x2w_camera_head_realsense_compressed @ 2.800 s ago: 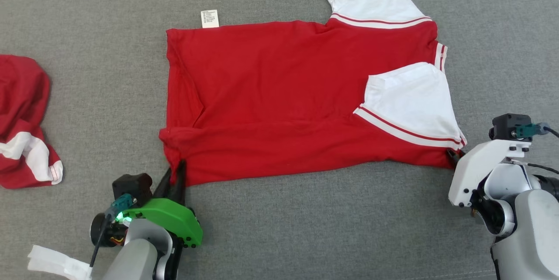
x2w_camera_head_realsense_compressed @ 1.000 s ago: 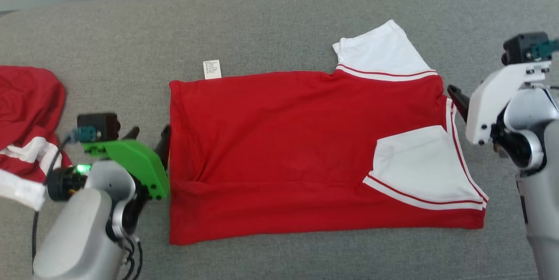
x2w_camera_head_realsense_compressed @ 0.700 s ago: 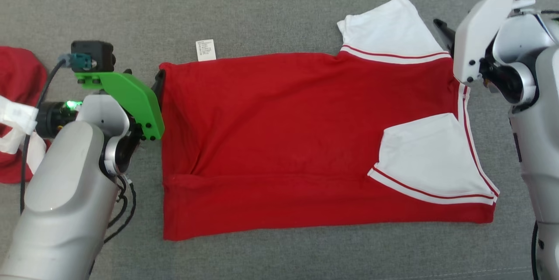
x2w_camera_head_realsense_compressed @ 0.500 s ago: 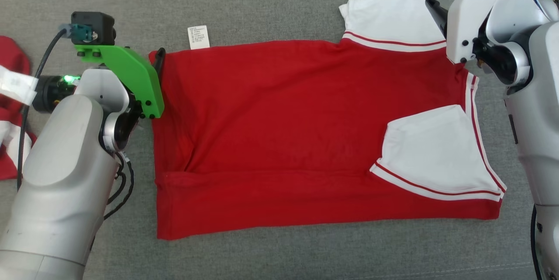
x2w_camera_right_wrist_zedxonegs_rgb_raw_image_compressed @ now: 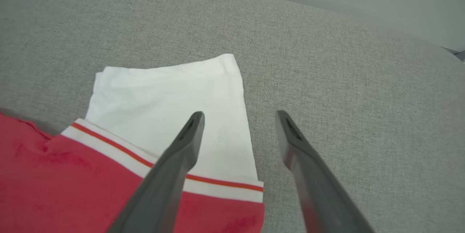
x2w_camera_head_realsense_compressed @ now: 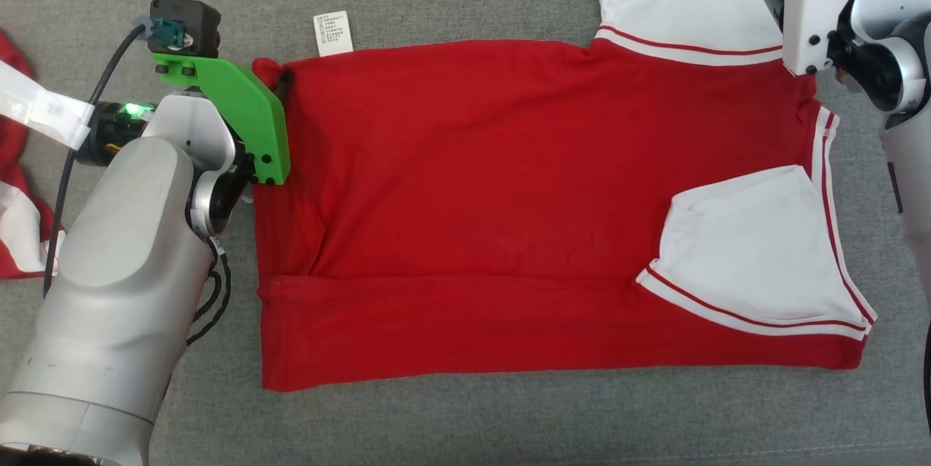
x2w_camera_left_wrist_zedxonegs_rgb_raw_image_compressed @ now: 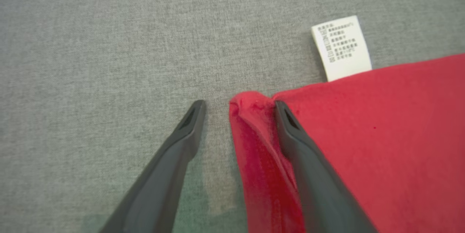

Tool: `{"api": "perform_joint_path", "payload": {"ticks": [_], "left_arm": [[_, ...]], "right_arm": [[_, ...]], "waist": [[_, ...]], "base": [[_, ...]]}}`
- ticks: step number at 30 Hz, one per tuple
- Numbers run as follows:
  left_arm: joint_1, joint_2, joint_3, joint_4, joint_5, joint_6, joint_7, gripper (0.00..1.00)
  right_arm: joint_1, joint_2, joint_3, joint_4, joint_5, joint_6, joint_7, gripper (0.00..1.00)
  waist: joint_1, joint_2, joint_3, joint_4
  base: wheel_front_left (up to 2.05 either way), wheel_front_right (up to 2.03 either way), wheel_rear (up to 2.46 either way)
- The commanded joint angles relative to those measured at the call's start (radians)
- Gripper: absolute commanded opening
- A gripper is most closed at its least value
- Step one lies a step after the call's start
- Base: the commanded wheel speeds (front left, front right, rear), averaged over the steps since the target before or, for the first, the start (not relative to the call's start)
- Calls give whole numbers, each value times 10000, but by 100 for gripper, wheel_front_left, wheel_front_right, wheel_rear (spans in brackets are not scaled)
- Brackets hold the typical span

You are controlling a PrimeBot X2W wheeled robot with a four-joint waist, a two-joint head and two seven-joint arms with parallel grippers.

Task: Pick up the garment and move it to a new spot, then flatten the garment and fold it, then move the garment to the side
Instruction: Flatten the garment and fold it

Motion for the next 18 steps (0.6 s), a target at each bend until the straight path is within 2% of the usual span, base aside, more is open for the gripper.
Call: {"api": "perform_joint_path", "payload": {"ticks": [1,7,18], "left_arm": [[37,47,-63,196,92,52,0,0],[16,-227,-212,288,87,10,-249,0],[-208,-854,-466,226,93,-157,-970,0]], "right_arm": [[-183,-116,38,27,-77,-15,41,100],[-700,-444,185,217,-288,-15,-117,100],[-1246,-479,378,1514,-633,-15,-778,100]], "waist": [[-1,0,113,73],[-1,0,430,328],[-1,0,1016,954]], "base": [[0,0,0],[0,0,0],[0,0,0]]}}
